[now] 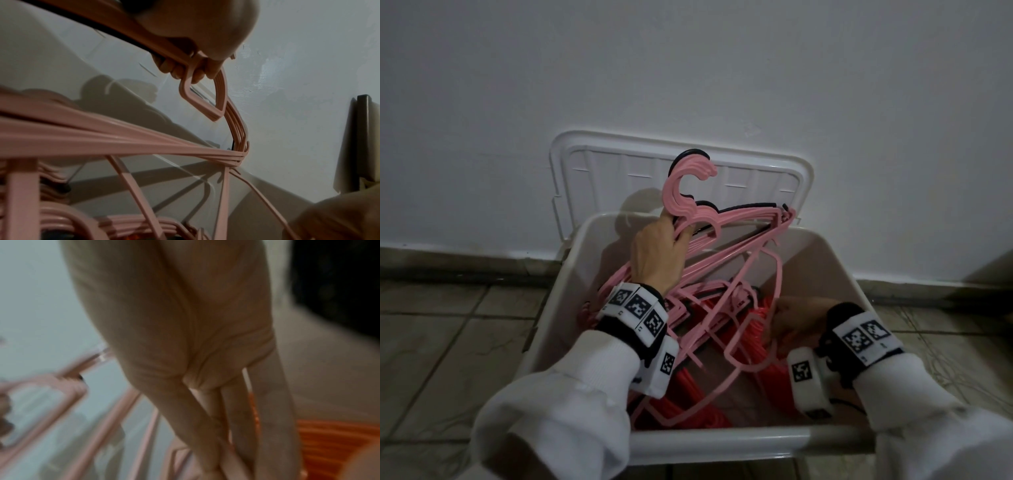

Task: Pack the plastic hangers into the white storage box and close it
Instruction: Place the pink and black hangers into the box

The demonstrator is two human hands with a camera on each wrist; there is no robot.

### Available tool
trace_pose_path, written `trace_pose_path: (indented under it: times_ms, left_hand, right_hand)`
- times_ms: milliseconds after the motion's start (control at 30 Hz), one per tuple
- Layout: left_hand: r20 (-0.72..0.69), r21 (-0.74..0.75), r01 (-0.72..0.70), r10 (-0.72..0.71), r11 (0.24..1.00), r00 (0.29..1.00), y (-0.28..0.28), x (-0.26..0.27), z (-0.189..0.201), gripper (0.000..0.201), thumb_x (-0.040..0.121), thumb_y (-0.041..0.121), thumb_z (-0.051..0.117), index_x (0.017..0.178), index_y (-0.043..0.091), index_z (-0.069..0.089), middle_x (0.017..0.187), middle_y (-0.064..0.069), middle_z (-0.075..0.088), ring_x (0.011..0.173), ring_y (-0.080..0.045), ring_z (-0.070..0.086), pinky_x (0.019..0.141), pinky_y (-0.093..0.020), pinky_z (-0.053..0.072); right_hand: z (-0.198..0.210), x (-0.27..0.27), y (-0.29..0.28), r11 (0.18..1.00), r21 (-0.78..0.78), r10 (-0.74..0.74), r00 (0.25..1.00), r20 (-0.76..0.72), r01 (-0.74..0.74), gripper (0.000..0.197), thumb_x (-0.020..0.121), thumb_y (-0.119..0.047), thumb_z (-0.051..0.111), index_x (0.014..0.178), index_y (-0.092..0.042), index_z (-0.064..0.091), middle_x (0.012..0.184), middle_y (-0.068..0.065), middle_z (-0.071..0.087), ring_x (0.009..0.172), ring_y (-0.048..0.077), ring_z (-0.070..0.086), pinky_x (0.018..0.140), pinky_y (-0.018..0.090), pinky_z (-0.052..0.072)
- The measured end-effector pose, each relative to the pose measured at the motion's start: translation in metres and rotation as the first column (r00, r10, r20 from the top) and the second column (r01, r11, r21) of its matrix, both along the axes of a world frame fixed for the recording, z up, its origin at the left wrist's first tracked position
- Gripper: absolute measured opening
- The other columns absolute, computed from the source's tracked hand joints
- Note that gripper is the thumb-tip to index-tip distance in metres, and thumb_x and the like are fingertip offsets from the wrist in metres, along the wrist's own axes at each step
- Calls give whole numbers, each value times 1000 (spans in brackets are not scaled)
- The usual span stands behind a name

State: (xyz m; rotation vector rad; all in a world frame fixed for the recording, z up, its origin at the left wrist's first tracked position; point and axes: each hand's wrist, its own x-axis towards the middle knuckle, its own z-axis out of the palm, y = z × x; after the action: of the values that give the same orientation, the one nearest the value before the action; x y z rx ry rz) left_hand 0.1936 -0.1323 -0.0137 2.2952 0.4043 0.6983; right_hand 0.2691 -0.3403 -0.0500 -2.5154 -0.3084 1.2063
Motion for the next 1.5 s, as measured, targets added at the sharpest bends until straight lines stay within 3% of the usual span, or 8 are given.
trace_pose_path:
  times_ms: [100, 200, 300, 567, 867, 1000, 1267, 1500]
  left_hand:
    - [36, -35, -21, 22, 999, 999, 0, -2, 2, 25, 95, 28, 51, 97, 4, 59, 90, -15, 66, 82, -31, 60, 66, -27, 33]
    - [125, -75, -60, 69, 995, 990, 1, -3, 4, 26, 94, 27, 51, 97, 4, 60, 92, -16, 68, 84, -34, 61, 67, -29, 34]
    - [179, -113, -96, 115, 989, 977, 3, -4, 5, 26, 95, 27, 50, 94, 3, 60, 88, -17, 67, 81, -34, 61, 66, -29, 34]
    - [315, -220, -162, 228, 962, 921, 10, -2, 1, 28, 94, 28, 50, 87, 3, 60, 76, -14, 64, 69, -32, 59, 64, -40, 46]
    - [274, -289, -226, 307, 930, 911, 14, -2, 3, 20, 95, 23, 51, 85, 7, 57, 68, 0, 54, 61, -15, 47, 58, -19, 29]
    - [250, -263, -247, 313, 933, 916, 12, -3, 2, 19, 95, 22, 51, 78, 14, 50, 59, 9, 42, 53, 1, 38, 55, -7, 34]
    - [263, -231, -211, 270, 950, 926, 12, -1, -4, 23, 94, 25, 51, 87, 5, 60, 70, -1, 55, 62, -16, 49, 61, -23, 32]
    - [267, -245, -199, 264, 949, 927, 14, 1, -5, 26, 94, 26, 51, 85, 4, 59, 68, -1, 54, 61, -19, 50, 60, -28, 35]
  right_hand:
    - [11, -2, 4, 999, -46, 31, 998, 57, -29, 8, 83, 0, 60, 86, -1, 67, 79, 11, 66, 84, 28, 62, 83, 39, 52]
    - [13, -4, 8, 992, 29, -125, 983, 138, 122, 24, 90, 0, 49, 67, -4, 56, 48, 1, 58, 57, 16, 63, 51, 22, 50]
    - [17, -2, 14, 987, 59, -158, 931, 330, 146, 31, 94, -7, 45, 64, -4, 53, 52, 3, 51, 47, 12, 49, 34, 12, 33]
    - [21, 15, 45, 999, 19, -32, 819, 573, 26, 24, 89, -16, 47, 106, -2, 57, 114, 19, 59, 97, 33, 57, 82, 36, 44]
    - [21, 4, 73, 863, -366, 506, 568, 649, -350, 30, 89, -17, 42, 110, -10, 62, 104, 14, 67, 96, 31, 63, 83, 34, 45]
    - [-4, 1, 86, 815, -309, 578, 647, 497, -490, 30, 85, -18, 49, 113, -10, 57, 105, 15, 65, 96, 30, 62, 83, 34, 49]
    - [-21, 4, 89, 802, -264, 581, 596, 554, -536, 31, 89, -23, 54, 119, -15, 53, 113, 8, 57, 104, 27, 58, 80, 33, 44]
    - [-32, 10, 80, 784, -303, 618, 632, 468, -542, 38, 83, -32, 63, 119, -20, 59, 122, 3, 58, 111, 24, 56, 95, 37, 46]
